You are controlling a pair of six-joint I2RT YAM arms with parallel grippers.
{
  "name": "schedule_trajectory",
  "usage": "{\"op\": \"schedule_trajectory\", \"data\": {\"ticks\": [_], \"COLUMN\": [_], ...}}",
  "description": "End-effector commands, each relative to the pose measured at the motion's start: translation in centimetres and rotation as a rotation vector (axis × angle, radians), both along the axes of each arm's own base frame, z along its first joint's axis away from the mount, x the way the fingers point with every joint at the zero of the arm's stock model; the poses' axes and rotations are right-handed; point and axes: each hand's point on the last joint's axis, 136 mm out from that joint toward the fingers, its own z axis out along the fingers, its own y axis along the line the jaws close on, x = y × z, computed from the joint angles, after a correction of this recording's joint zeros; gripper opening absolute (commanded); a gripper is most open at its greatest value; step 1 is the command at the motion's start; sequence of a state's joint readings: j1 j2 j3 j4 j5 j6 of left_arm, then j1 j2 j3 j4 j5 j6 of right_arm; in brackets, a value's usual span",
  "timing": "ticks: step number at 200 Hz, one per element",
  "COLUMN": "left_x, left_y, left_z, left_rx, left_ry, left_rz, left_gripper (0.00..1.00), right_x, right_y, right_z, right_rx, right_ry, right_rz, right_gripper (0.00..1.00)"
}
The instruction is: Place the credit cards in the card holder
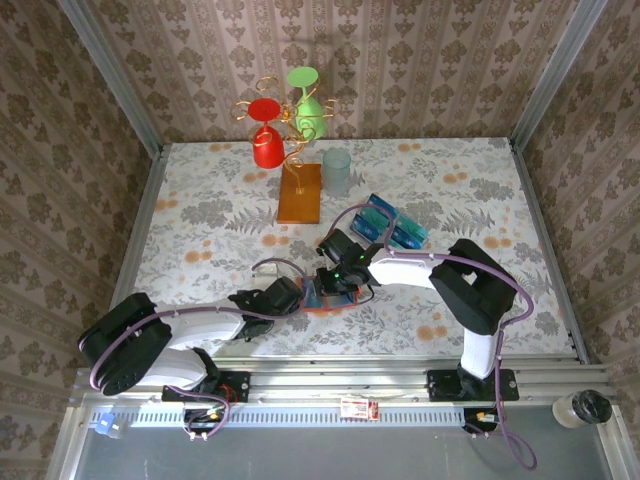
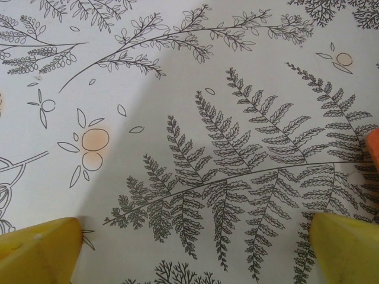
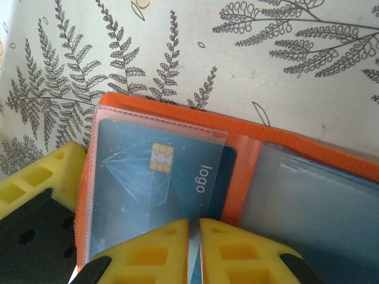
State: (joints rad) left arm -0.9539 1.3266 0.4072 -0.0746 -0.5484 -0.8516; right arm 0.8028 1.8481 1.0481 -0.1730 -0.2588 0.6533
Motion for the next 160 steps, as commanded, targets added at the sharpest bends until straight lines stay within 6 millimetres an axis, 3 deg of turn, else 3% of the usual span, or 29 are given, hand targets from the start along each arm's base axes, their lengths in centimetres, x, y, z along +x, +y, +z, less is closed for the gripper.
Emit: {"op": "schedule_trajectory", "data": {"ticks": [1, 69, 106, 160], "left_x": [0.1, -0.5, -0.2, 0.7], "left_y": [0.1, 3.7, 3.6, 1.9], "left_z": [-0.1, 2.1, 3.3, 5.3], "left_rx": [0.015, 0.051, 0.021, -0.038], "left_ry": [0.010, -0.027, -0.049, -0.074], "left_rz": [-0.010, 0.093, 0.082, 0.042], "left_gripper": [1.00, 1.00, 1.00, 1.00], "right_x": [-0.5, -0.7, -0.6, 0.0], "right_y": [0.8, 0.5, 0.8, 0.6], "right_z": [-0.8, -1.7, -0.8, 2.9], "right_rx": [0.030, 0.041, 0.069, 0.114], "right_ry": [0.038, 0.063, 0.058, -0.005], "right_rz": [0.001, -0.039, -0.040, -0.045], "right_gripper": [0.13, 0.13, 0.13, 0.16]}}
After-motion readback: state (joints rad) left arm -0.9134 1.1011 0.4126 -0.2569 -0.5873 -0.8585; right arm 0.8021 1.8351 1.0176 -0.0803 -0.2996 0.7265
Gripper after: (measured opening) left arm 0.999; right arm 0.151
